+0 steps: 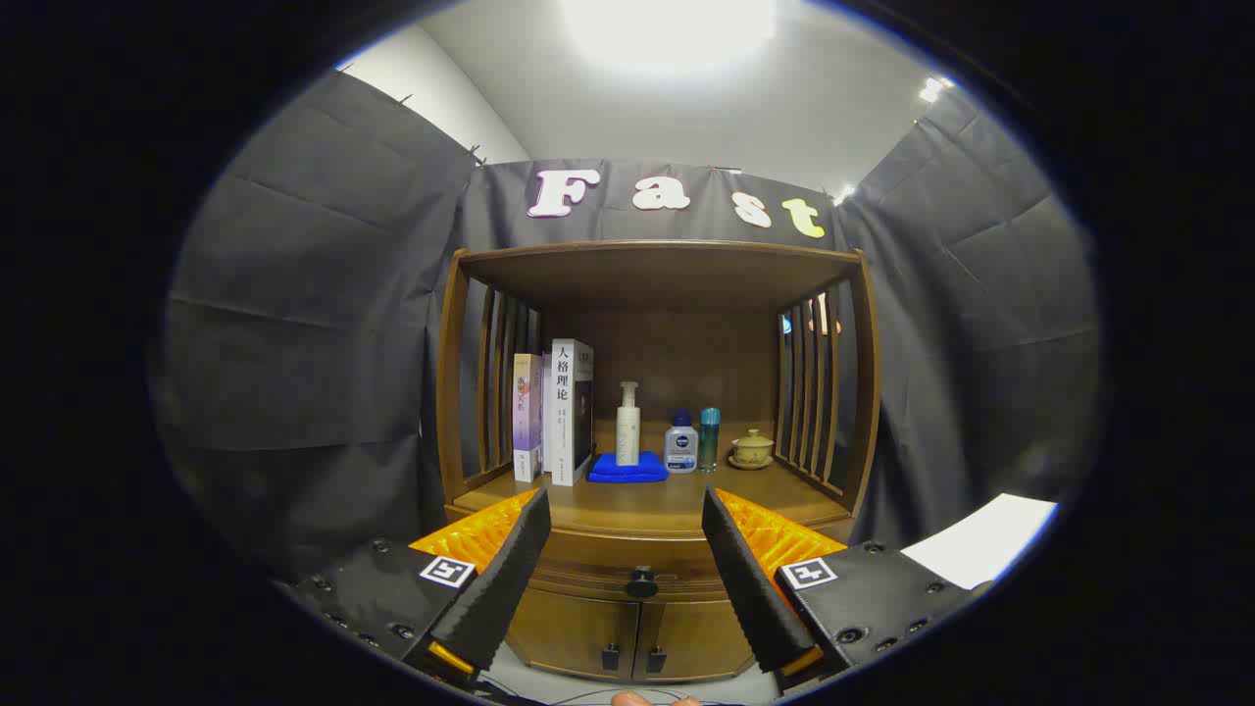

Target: Pull open the drawer, take out the items inside it, and place them on the countertop above the cabinet.

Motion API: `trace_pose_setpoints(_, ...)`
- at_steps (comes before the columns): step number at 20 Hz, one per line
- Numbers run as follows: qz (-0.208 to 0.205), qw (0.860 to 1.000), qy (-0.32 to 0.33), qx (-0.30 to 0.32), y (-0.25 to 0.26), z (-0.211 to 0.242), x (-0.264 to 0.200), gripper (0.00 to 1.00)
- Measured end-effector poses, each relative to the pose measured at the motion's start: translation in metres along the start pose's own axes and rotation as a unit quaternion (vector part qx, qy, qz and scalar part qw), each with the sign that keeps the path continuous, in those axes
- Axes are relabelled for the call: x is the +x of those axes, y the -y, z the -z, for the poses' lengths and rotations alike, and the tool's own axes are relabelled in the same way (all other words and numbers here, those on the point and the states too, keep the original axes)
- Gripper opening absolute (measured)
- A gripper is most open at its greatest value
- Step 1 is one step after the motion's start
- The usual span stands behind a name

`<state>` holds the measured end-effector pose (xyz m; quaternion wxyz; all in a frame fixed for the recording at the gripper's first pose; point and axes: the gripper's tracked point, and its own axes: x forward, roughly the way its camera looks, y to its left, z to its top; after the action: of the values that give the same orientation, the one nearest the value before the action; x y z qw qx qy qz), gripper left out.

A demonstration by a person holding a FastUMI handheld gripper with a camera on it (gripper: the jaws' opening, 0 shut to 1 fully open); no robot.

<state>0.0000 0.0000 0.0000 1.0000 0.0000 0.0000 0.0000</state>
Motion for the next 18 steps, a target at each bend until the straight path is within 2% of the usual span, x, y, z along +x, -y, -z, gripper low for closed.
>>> trace_pose_setpoints(18, 0.016, 1.000, -0.006, 0.001, 0.015, 0.006, 0.005, 0.97)
